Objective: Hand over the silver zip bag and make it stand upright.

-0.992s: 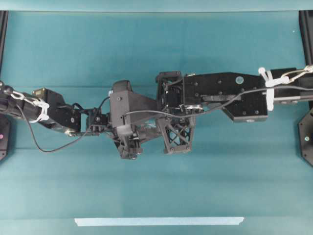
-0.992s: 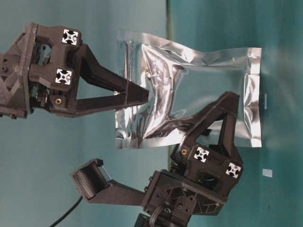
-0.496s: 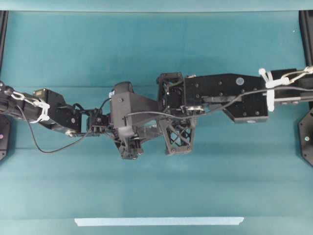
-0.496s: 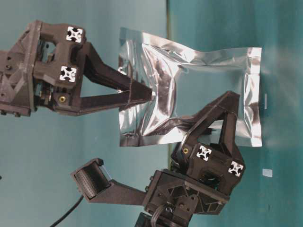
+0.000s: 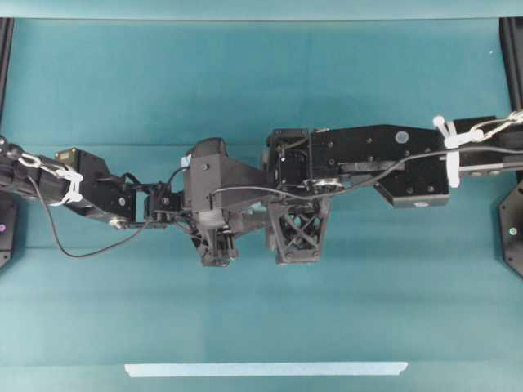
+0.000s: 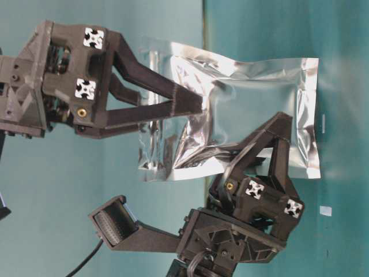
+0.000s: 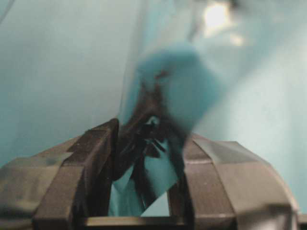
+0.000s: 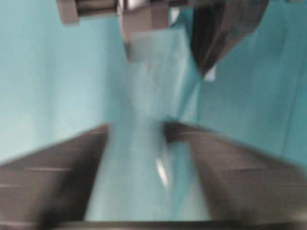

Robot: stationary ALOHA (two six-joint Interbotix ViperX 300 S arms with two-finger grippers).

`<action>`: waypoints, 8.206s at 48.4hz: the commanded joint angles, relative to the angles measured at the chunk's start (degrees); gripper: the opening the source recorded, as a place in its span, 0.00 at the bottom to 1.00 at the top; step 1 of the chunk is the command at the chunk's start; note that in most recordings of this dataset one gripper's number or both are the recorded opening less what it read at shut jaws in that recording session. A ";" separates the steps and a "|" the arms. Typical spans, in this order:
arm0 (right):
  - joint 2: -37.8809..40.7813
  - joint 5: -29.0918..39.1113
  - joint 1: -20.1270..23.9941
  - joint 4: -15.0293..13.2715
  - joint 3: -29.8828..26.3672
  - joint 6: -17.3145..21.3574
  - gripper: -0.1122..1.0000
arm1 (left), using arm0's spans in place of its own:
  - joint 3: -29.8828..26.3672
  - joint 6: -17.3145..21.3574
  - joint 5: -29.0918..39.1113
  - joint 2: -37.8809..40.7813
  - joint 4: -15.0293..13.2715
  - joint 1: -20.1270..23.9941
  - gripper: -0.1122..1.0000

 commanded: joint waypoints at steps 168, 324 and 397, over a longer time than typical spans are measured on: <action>-34.54 -34.72 -0.53 -0.44 31.82 9.93 0.86 | -0.70 2.11 2.72 -1.49 0.18 -1.05 0.36; -34.80 -37.35 0.00 -0.44 33.31 11.34 0.86 | -0.44 2.11 2.72 -1.41 0.18 -1.14 0.36; -34.80 -38.32 0.26 -0.44 33.57 11.43 0.86 | -0.70 2.11 4.39 -1.49 0.09 -1.23 0.36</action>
